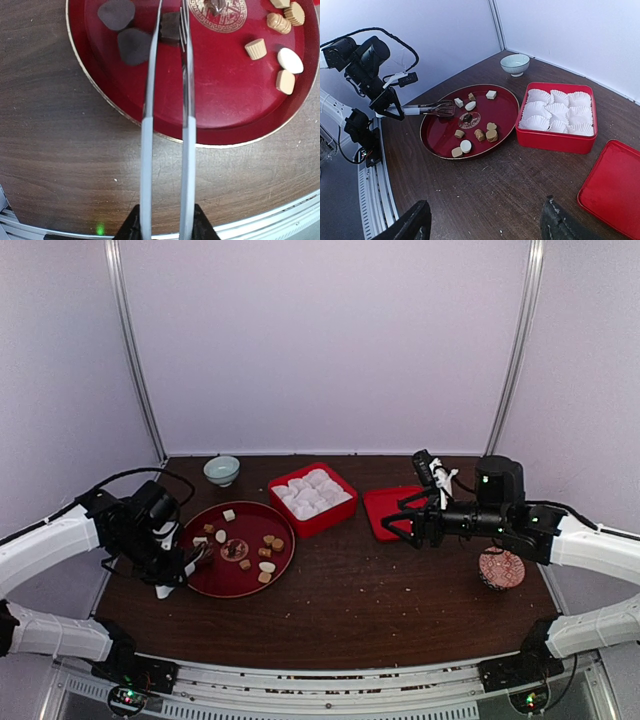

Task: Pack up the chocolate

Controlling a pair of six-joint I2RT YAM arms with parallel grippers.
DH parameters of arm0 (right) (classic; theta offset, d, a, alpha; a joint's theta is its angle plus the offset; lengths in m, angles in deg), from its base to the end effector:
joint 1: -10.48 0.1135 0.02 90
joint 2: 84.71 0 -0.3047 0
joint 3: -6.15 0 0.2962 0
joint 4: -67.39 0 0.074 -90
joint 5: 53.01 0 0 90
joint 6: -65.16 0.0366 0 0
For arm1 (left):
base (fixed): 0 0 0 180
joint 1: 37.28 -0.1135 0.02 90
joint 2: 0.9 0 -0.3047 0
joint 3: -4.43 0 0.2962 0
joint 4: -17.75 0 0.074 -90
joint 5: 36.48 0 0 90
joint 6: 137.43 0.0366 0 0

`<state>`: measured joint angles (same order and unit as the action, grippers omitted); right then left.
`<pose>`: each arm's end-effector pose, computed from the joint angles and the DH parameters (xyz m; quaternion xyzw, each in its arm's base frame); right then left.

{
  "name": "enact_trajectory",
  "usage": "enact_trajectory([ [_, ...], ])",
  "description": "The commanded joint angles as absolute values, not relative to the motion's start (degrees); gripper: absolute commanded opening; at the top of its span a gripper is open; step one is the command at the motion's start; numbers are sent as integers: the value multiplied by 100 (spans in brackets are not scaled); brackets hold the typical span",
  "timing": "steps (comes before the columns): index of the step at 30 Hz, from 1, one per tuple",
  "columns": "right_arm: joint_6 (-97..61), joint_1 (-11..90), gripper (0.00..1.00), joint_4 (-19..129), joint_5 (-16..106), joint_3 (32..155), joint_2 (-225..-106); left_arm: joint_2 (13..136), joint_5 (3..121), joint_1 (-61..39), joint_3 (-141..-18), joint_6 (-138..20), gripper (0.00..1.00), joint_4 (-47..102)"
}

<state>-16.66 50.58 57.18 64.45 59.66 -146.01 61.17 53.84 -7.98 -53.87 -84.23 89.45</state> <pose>0.1944 0.1858 0.3077 -0.3502 0.7172 0.4087 0.4425 0.1748 -0.0983 0.2562 -0.0645 0.9899 -0.0713 0.1045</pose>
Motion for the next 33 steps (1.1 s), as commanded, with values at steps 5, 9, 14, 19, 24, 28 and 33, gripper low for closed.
enact_trajectory([
  [5,-1616,4946,75,5613,6465,6075,-14427,5893,5397,-836,-6131,-8108,8,8749],
  [9,-1383,4743,75,5530,6670,6301,-14569,6039,5441,-832,-6544,-7852,8,8429],
  [14,-1043,4310,75,5281,7143,6668,-14852,6615,5473,-834,-7449,-7556,8,8411],
  [19,-1132,3965,75,4866,7501,7058,-15171,7165,5512,-833,-7892,-7359,8,8144],
  [24,-835,3791,74,4984,7856,7413,-15810,7688,5832,-841,-8380,-7233,8,7951],
  [28,-683,3733,74,5052,7715,7760,-16165,8127,6072,-847,-8941,-6772,9,8056],
  [33,-519,3538,74,5057,7765,8459,-16714,8609,6329,-946,-9464,-6556,9,8052],
])
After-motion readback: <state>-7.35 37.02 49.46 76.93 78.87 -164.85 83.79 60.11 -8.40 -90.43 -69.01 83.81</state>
